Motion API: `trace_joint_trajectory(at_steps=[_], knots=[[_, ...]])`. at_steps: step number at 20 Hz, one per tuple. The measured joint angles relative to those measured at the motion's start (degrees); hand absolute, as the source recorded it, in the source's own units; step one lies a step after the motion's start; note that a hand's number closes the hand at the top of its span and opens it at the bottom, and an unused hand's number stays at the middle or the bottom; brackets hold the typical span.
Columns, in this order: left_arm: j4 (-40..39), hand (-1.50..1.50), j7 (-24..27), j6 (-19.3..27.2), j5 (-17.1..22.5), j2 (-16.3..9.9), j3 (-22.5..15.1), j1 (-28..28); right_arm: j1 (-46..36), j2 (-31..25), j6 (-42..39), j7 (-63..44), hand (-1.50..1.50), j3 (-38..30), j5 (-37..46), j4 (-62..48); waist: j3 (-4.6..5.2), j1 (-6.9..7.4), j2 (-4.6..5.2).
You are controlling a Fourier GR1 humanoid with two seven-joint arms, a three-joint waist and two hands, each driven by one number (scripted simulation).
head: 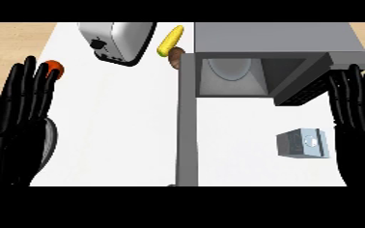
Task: Pick up the milk, place it into the microwave and close the microwave
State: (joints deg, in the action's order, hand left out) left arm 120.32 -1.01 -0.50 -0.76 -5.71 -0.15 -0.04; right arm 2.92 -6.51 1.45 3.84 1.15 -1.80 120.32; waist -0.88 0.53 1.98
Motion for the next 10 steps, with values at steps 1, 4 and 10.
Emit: trace_joint_trajectory(at_steps=[1, 4, 10], knots=[[-0.19, -1.5, -0.45, -0.07, 0.11, -0.22, 0.36, -0.33, -0.21, 0.2, -0.14, -0.48, -1.5, 0.51, -0.05, 0.18, 0.17, -0.12, -0.42], [-2.11, -1.5, 0.34, -1.32, 2.5, -1.01, 2.68, -1.08, 2.23, -0.66, -2.89, -0.51, -1.5, 0.99, -2.25, 3.35, 0.55, -0.51, -1.27], [-5.12, -1.5, -1.52, -3.4, 9.91, -2.48, 8.35, -1.81, 7.13, -5.19, -10.53, -3.54, -1.5, -0.03, -9.57, 10.18, 0.83, -0.84, -1.92]])
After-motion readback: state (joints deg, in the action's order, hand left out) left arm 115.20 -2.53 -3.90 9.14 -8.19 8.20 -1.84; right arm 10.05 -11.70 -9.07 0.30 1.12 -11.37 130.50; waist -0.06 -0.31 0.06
